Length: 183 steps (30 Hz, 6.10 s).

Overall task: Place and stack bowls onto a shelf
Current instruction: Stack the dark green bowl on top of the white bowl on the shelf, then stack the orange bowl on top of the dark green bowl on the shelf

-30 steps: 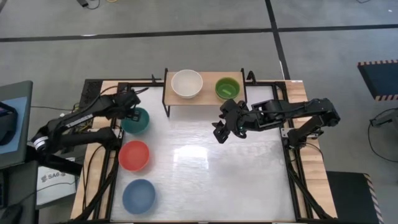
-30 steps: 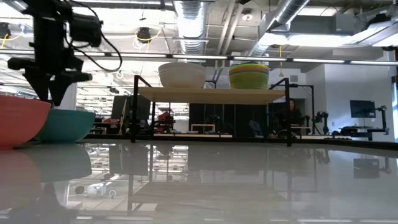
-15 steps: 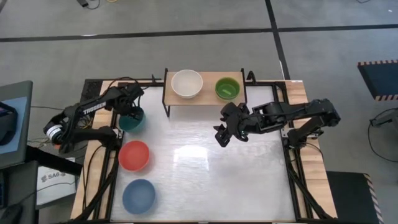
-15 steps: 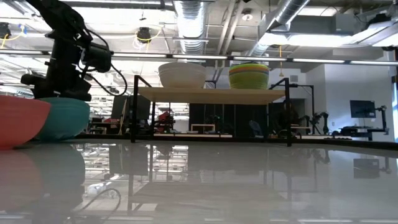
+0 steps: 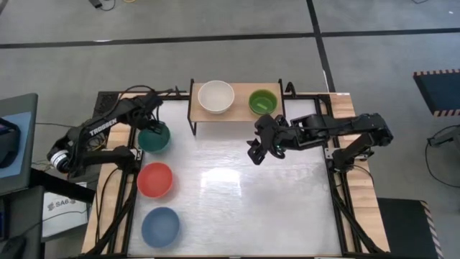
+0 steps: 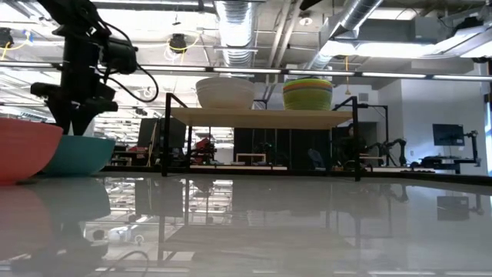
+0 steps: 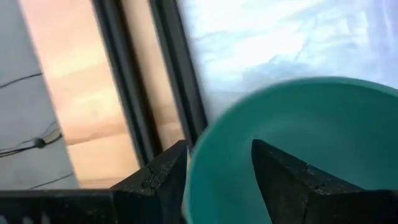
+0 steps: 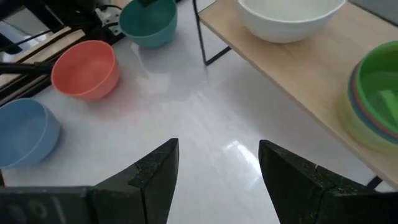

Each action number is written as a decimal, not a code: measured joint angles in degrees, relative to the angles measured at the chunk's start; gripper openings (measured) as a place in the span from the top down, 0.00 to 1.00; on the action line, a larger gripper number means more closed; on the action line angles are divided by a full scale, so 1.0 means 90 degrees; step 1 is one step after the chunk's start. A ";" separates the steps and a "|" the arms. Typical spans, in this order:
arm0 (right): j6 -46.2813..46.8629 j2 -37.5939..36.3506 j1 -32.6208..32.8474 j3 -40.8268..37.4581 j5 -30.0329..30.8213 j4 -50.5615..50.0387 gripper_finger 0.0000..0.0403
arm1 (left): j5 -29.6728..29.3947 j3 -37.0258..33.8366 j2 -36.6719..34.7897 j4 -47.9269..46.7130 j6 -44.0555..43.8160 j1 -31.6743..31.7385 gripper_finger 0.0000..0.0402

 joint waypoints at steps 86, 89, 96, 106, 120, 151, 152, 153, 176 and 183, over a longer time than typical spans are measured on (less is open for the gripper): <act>0.1528 -0.0729 0.0736 0.0002 0.1021 -0.1720 0.38 | 0.1709 0.6667 0.3640 0.0441 0.0005 -0.1558 1.00; 0.1695 -0.0729 0.0871 0.0002 0.1041 -0.1773 0.38 | 0.1712 0.6690 0.3725 0.0400 0.0190 -0.1577 1.00; 0.2127 -0.0726 0.1162 0.0002 0.1161 -0.1955 0.38 | 0.1702 0.6777 0.3688 0.0174 0.0573 -0.1609 0.91; 0.2291 -0.0726 0.1249 0.0002 0.1169 -0.1936 0.38 | 0.1867 0.6830 0.3431 -0.0018 0.0774 -0.1664 0.65; 0.0930 -0.0411 0.0580 -0.0005 0.0747 -0.0865 0.38 | -0.0391 0.4821 0.0683 0.0019 -0.0036 -0.3775 0.58; 0.1979 -0.0381 0.1733 0.0000 0.1256 -0.0306 0.38 | 0.1524 0.3331 0.1886 0.5004 0.1171 -0.1460 0.74; 0.2040 -0.0381 0.1784 0.0000 0.1272 -0.0345 0.38 | 0.1550 0.3331 0.2004 0.4963 0.1169 -0.1386 0.76; 0.2089 -0.0381 0.1826 0.0000 0.1276 -0.0368 0.38 | 0.1608 0.3331 0.2121 0.4930 0.1171 -0.1319 0.77; 0.1302 -0.0120 0.0737 0.0002 0.1024 -0.0244 0.38 | 0.1912 0.3962 0.0547 0.1913 0.1761 -0.2301 0.87; 0.0090 0.0883 -0.0178 -0.0003 -0.1086 0.1663 0.38 | 0.0962 0.3953 -0.0466 0.0191 0.1050 -0.3902 0.87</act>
